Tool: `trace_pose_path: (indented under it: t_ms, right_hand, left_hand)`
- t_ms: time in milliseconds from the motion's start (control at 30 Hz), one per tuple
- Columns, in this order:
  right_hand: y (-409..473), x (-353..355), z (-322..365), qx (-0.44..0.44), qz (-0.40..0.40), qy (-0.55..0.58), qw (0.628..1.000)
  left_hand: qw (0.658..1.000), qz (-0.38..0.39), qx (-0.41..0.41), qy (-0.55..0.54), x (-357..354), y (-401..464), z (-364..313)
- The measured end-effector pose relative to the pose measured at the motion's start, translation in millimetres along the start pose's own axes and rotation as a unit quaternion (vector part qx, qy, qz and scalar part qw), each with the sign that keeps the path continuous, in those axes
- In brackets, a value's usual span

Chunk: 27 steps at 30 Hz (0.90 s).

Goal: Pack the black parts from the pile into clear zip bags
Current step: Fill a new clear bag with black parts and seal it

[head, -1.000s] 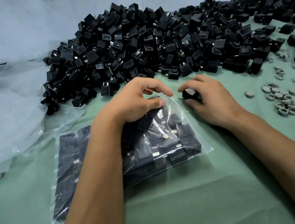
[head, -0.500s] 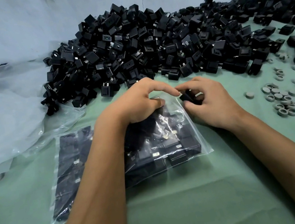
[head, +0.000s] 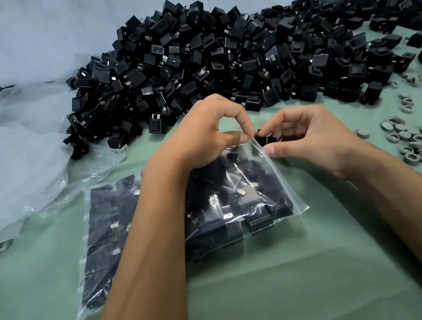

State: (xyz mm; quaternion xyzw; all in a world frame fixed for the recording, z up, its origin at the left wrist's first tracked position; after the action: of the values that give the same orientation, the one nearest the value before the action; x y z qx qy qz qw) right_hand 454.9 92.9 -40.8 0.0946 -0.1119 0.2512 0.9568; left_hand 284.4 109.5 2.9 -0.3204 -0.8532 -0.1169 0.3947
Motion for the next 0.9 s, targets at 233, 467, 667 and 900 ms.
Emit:
trace_pose_path:
  t_ms: [233,467,667,900]
  right_hand:
    - [0.7,-17.9,2.0,0.011,0.089,0.01,0.996]
    - [2.8,-20.1,10.4,0.047,0.067,-0.102,0.991]
    - [2.9,-30.1,12.7,0.049,0.089,-0.107,0.989]
    - [4.2,-31.8,10.4,0.042,0.089,-0.096,0.991]
  left_hand:
    - [1.0,-0.025,-0.014,-0.006,4.2,-1.7,-1.5]
    - [0.999,-0.03,-0.016,-0.02,2.7,-0.9,0.8]
    - [0.999,-0.034,-0.016,-0.012,2.6,0.2,-2.4]
    - [0.999,-0.04,-0.019,-0.018,2.7,0.2,-2.4]
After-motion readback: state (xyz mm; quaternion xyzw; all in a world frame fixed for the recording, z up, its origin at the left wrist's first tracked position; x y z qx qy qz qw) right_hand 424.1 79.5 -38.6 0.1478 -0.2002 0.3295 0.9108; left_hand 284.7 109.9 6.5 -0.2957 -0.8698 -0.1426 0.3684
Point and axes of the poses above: each hand's wrist, its own y-axis towards the middle knuckle, its own x-axis out of the back of the hand, z = x × y, the point moved 7 cm from there along y, towards the middle knuckle, and after that the axes turned 15 degrees about z, right-handed, at the moved point
